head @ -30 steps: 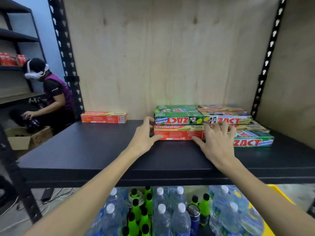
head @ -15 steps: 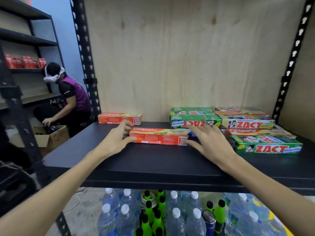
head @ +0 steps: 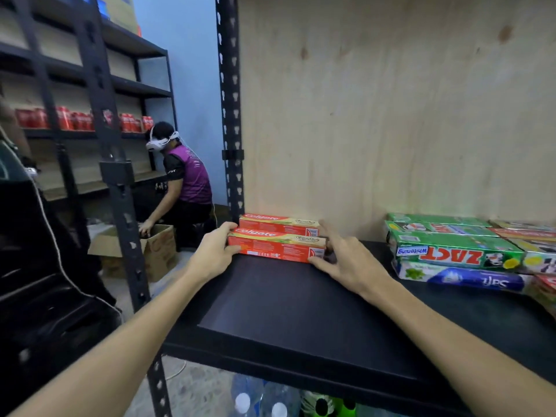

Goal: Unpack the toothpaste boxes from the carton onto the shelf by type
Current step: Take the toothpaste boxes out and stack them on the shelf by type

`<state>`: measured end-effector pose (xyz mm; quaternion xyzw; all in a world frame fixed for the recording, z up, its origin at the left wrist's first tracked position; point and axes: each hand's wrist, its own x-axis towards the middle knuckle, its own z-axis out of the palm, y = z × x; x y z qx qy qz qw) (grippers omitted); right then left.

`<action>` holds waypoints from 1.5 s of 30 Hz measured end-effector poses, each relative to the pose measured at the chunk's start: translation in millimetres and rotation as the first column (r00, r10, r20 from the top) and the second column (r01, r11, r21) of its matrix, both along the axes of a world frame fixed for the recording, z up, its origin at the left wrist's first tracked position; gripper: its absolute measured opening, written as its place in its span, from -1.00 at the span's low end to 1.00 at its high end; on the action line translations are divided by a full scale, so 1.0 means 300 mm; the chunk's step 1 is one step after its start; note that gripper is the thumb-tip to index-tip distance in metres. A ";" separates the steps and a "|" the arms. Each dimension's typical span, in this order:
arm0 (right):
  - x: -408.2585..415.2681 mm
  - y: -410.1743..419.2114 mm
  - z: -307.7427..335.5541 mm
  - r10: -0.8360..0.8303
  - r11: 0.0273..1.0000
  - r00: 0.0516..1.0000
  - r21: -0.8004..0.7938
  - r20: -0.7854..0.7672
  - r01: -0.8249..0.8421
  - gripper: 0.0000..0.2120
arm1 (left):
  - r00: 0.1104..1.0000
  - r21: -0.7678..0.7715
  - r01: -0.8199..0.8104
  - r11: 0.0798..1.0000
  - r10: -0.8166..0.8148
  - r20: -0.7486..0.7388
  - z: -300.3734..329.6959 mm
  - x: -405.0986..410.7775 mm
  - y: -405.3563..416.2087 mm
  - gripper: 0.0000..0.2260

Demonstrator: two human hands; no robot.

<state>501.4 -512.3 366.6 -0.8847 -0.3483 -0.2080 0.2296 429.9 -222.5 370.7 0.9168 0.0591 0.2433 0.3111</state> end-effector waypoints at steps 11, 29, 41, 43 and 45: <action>0.197 0.082 -0.015 -0.036 0.993 0.994 0.107 -0.106 0.047 -0.10 | 0.995 -0.005 -0.096 0.995 0.096 -0.029 0.006 0.192 0.053 -0.55; 0.200 0.078 -0.014 -0.025 0.993 0.990 0.110 -0.141 0.040 -0.20 | 0.999 -0.288 0.047 0.957 -0.041 0.026 -0.022 0.250 0.112 -0.55; 0.189 0.069 -0.016 -0.055 0.991 0.978 0.111 -0.199 0.078 -0.16 | 0.999 -0.213 0.049 0.976 -0.043 0.033 -0.024 0.230 0.106 -0.22; 0.170 0.065 -0.012 -0.090 0.991 0.981 0.079 -0.174 0.105 -0.30 | 0.998 -0.142 0.053 0.988 -0.050 0.026 -0.020 0.207 0.094 -0.12; 0.142 0.054 -0.008 -0.144 0.988 0.981 0.044 -0.131 0.151 -0.38 | 1.000 -0.042 0.012 0.999 -0.011 0.027 -0.013 0.171 0.065 -0.12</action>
